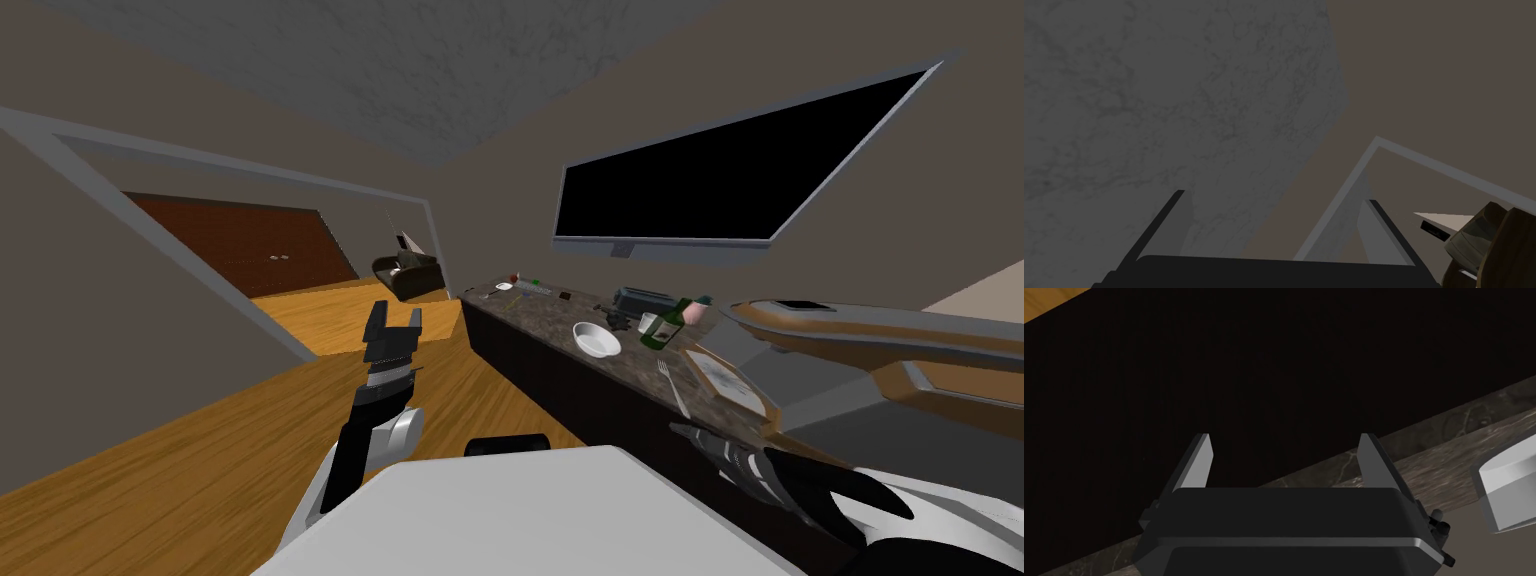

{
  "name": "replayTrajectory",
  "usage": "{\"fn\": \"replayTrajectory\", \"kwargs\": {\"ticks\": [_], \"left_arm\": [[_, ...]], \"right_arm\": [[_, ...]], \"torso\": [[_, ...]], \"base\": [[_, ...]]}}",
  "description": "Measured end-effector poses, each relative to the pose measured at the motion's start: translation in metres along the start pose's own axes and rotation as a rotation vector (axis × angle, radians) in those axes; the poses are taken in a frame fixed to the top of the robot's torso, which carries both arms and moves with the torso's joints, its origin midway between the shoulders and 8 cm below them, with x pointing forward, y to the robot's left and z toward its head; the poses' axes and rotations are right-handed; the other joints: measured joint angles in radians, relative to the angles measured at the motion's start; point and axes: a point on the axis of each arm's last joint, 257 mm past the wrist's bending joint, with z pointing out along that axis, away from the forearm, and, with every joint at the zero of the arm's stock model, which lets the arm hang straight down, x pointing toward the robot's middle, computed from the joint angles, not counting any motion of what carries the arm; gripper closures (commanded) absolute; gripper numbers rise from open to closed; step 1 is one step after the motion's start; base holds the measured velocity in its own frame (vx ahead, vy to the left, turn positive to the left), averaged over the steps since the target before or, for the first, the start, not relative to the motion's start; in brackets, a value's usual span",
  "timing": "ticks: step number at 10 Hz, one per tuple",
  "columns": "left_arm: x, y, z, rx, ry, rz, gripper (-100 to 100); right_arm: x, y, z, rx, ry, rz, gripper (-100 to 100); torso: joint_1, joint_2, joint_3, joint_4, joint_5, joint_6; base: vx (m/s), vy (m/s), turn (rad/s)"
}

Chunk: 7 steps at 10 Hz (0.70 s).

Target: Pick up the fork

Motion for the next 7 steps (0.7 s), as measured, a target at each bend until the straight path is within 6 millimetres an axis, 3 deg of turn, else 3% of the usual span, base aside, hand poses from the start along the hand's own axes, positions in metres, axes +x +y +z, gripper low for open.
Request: {"fn": "replayTrajectory", "kwargs": {"ticks": [5,7], "left_arm": [[0.0,0.0,0.0,0.0,0.0,0.0,0],[0.0,0.0,0.0,0.0,0.0,0.0,0]], "right_arm": [[-0.041,-0.035,-0.019,0.141,-0.037,-0.076,-100],[-0.044,-0.038,-0.023,0.158,-0.041,-0.08,-100]], "torso": [[-0.001,-0.001,-0.001,0.0,0.0,0.0],[0.001,0.0,0.0,0.0,0.0,0.001]], "base": [[0.034,-0.033,0.092],[0.04,-0.039,0.09]]}}
